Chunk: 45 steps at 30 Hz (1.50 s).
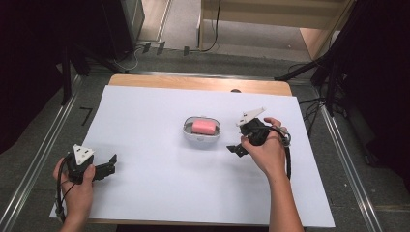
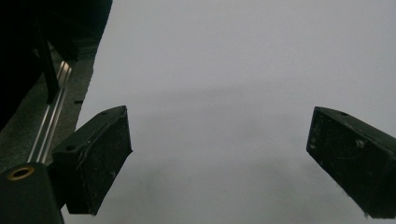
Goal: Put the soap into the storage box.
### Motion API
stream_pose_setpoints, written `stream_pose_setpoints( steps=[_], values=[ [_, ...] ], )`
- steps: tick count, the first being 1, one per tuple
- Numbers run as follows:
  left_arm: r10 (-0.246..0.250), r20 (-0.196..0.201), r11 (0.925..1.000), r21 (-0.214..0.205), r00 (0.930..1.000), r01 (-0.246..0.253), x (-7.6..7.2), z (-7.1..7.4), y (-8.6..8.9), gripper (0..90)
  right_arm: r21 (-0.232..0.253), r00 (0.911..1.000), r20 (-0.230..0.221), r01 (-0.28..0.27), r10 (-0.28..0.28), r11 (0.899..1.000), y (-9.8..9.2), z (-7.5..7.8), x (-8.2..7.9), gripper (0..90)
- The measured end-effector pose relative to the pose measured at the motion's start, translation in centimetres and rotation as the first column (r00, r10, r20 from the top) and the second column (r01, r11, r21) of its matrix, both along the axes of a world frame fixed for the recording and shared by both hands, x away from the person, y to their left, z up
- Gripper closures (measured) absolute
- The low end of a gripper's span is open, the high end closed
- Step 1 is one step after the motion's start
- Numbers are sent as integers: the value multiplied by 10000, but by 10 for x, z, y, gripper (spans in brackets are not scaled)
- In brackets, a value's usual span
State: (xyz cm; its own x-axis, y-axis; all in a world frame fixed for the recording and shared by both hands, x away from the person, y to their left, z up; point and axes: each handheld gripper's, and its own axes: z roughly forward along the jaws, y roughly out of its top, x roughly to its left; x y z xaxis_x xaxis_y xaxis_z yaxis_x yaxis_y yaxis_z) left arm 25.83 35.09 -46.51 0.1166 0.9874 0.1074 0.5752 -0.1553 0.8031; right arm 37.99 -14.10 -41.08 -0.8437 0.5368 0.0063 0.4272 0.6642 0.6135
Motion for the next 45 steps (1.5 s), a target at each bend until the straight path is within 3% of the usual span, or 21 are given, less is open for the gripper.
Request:
stream_pose_setpoints(
  steps=[26, 41, 45],
  values=[
    [-10, 16, 10000, 29, 10000, 10, 0, 0, 0, 71, 534, 9948, 153, 997, -1006, 9936, -60, -24, -39, 80],
    [-73, 70, 9999, 77, 9999, 73, -1, 0, -1, 71, 1050, 9833, 91, 1798, -1817, 9781, -98, -36, -65, 80],
    [-84, 104, 9999, 117, 9999, 82, -1, 0, -1, 71, 970, 9812, 93, 1909, -1926, 9768, -110, -38, -73, 80]
  ],
)
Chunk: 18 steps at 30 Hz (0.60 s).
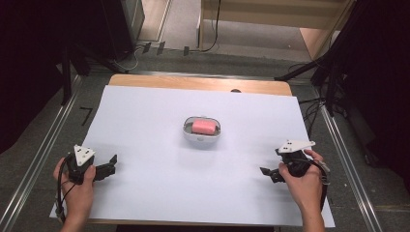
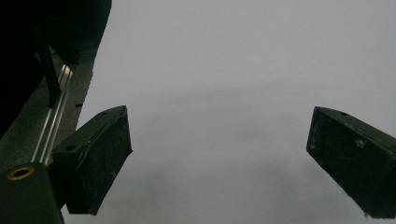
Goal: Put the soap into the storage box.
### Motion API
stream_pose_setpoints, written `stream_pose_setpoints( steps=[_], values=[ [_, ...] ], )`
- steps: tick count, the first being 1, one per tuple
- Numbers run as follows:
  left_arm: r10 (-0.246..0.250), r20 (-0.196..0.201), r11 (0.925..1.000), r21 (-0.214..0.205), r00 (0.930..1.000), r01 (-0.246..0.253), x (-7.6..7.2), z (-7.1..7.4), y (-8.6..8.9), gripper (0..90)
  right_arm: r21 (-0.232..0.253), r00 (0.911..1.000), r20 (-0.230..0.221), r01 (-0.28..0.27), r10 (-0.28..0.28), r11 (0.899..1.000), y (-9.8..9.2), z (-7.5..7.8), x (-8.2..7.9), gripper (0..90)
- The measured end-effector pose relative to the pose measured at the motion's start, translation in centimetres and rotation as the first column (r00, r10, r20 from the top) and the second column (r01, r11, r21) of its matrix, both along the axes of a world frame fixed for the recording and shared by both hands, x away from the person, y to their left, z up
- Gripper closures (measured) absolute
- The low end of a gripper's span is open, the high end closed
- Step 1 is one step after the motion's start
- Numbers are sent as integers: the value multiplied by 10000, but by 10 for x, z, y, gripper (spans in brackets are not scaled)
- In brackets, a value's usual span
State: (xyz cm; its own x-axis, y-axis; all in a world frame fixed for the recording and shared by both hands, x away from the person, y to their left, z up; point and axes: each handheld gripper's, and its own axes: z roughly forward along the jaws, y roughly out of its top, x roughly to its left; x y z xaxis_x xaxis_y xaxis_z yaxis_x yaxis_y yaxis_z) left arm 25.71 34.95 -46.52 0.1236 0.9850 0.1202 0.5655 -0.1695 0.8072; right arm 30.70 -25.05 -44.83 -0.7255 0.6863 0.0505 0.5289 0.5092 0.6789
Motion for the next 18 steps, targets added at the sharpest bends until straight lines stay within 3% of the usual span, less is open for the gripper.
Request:
stream_pose_setpoints(
  steps=[18],
  values=[
    [22, -2, 10000, 47, 10000, -22, 0, 0, 0, 71, 690, 9928, 95, 1185, -1194, 9906, -49, -16, -43, 80]
  ],
)
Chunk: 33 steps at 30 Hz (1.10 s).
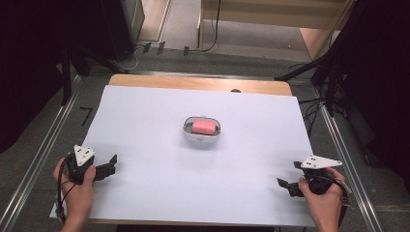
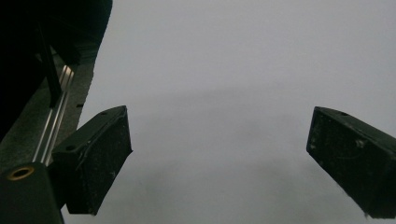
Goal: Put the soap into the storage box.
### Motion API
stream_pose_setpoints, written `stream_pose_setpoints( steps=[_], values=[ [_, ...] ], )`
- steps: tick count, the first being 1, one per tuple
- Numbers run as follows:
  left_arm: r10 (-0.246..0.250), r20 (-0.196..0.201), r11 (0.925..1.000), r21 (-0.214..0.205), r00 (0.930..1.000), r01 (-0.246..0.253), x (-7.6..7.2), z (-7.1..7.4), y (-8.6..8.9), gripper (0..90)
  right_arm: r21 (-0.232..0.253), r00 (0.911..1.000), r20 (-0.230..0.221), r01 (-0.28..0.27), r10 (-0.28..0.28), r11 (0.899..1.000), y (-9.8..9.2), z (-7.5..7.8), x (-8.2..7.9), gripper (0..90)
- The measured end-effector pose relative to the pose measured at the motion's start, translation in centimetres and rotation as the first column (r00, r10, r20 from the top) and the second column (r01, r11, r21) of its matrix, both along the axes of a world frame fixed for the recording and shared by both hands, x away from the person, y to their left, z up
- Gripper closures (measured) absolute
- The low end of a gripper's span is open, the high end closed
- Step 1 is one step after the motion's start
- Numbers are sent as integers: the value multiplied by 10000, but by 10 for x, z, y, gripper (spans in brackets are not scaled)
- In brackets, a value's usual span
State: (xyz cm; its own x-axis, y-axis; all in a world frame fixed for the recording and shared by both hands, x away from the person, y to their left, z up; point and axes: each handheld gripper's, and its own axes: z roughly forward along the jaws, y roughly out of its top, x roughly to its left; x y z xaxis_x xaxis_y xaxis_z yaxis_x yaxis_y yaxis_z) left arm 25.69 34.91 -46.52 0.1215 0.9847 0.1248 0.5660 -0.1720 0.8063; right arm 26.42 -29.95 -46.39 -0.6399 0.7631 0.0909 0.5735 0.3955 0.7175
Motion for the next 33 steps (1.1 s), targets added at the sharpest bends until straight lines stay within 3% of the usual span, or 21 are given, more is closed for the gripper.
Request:
stream_pose_setpoints(
  steps=[13, 20, 26, 30, 33],
  values=[
    [9, 27, 9999, 118, 10000, -9, 0, 0, -1, 71, 668, 9973, 215, 687, -703, 9954, -26, -17, -29, 80],
    [-10, 40, 10000, 59, 10000, 10, -1, 0, -1, 71, 1194, 9911, 463, 1183, -1246, 9858, -40, -22, -39, 80],
    [-26, 59, 9999, 158, 10000, 26, -1, 0, -1, 71, 1868, 9832, 914, 1389, -1580, 9725, -46, -25, -45, 80],
    [-22, 34, 9999, 129, 10000, 21, 0, 0, -1, 71, 2734, 9699, 1312, 1633, -2049, 9480, -55, -26, -52, 80],
    [-21, -16, 10000, 81, 10000, 21, 0, 0, 0, 71, 2897, 9725, 1198, 1582, -1998, 9440, -57, -29, -51, 80]
  ],
)
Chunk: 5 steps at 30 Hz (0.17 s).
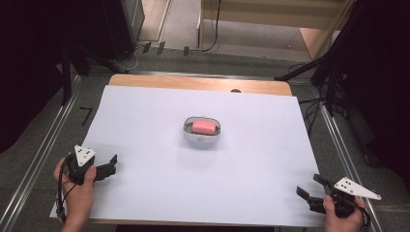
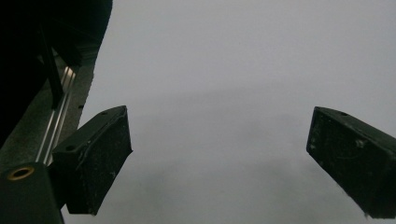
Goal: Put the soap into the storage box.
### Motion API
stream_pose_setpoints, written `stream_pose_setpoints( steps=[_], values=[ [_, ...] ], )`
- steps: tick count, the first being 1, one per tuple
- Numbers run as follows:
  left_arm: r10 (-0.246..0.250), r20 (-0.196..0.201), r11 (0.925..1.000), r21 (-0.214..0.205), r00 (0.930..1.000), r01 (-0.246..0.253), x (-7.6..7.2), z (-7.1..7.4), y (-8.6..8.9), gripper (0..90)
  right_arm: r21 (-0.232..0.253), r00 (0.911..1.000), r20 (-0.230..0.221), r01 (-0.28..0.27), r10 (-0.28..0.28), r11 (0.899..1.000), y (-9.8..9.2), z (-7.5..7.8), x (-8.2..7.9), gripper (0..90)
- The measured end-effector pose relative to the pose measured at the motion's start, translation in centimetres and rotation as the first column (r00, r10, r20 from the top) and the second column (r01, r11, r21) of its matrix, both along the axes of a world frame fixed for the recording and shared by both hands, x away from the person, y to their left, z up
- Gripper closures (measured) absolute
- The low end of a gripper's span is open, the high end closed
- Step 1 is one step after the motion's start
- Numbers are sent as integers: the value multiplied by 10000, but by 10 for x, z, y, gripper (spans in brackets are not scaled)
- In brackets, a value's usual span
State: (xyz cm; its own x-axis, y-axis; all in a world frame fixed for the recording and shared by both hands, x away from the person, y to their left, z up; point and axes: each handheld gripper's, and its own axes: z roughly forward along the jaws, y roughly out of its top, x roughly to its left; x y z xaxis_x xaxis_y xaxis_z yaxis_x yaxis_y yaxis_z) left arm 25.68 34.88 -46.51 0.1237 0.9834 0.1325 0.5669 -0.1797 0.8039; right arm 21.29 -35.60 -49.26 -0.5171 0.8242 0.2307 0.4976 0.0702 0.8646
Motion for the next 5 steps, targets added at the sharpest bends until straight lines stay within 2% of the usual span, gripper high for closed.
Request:
stream_pose_setpoints(
  steps=[5],
  values=[
    [-32, 42, 10000, 41, 10000, 32, 0, 0, -1, 71, -357, 9999, -105, -18, 14, 9994, 4, -1, 1, 81]
  ],
)
